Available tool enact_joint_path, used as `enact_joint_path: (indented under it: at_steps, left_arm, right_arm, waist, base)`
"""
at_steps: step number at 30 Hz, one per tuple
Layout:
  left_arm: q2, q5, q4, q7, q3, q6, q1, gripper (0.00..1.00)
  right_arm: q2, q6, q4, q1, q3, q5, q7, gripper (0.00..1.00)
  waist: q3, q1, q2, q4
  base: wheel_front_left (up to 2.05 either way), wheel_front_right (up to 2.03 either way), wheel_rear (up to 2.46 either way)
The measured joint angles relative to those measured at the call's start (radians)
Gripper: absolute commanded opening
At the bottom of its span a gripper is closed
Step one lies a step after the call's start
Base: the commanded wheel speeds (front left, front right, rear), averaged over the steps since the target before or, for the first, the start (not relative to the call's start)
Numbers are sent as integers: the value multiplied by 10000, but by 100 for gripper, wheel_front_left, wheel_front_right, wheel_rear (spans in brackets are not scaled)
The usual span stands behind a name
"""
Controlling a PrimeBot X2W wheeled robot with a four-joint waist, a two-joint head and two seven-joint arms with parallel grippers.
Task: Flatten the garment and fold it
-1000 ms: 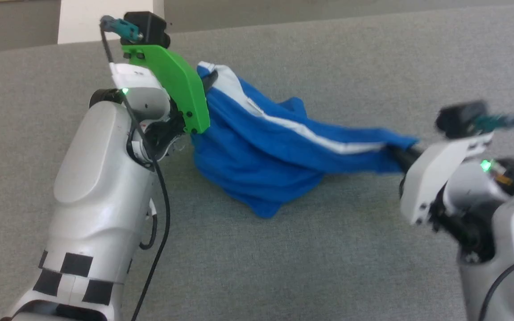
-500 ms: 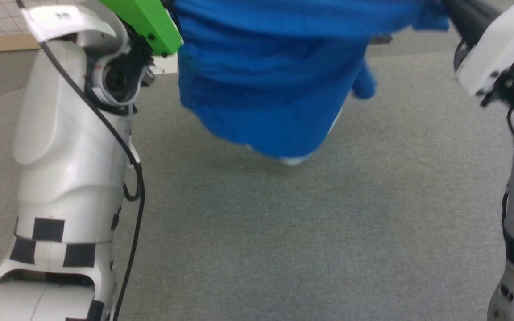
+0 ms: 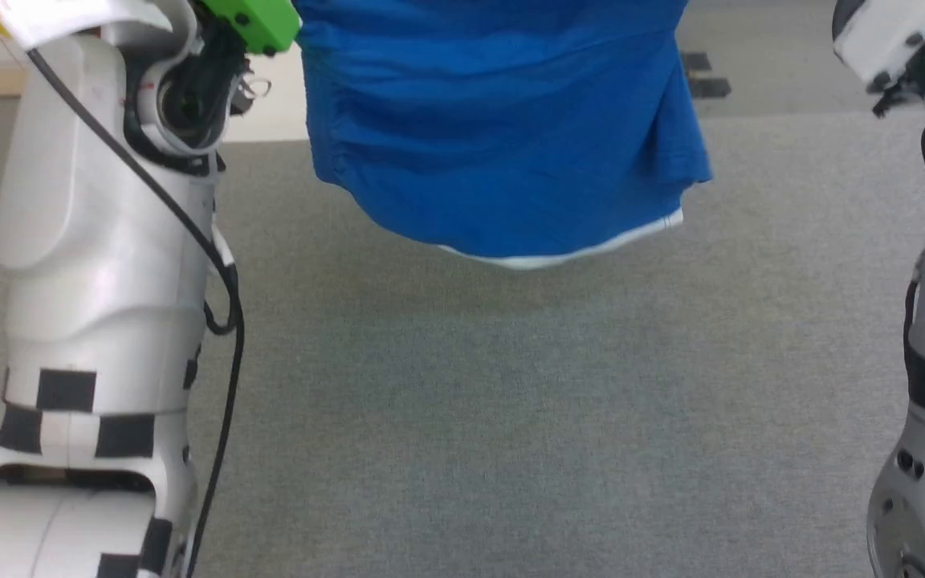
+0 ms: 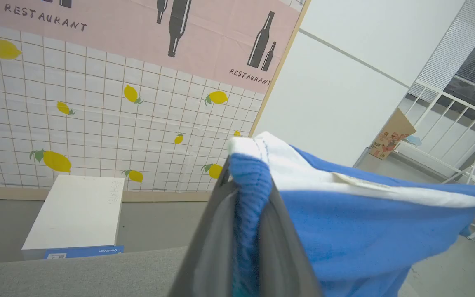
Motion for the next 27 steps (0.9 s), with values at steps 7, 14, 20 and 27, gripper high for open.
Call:
enact_joint_path:
  at_steps: [7, 14, 20, 27]
  left_arm:
    - [311, 293, 594, -90, -127, 58, -1160, 0]
    - [512, 639, 1064, -769, -54, 42, -2944, 0]
    - [625, 861, 1524, -1937, -48, -278, -3994, 0]
    - [593, 769, 2393, -2947, -90, -683, -4080, 0]
  right_arm:
    - [222, 0, 1057, -1487, -100, -681, -173, 0]
    - [293, 0, 2272, -3574, -314, -1170, -1041, 0]
    - [299, 2, 3484, -4784, -221, -1231, -2380, 0]
    - [295, 0, 4780, -4979, 184, -1034, -3413, 0]
  waist:
    - [869, 0, 0, -28]
    - [2136, 0, 0, -92]
    - [3301, 1, 0, -137]
    - [4429, 3, 0, -152]
  base:
    - [0, 0, 0]
    - [0, 0, 0]
    - [0, 0, 0]
    - [0, 0, 0]
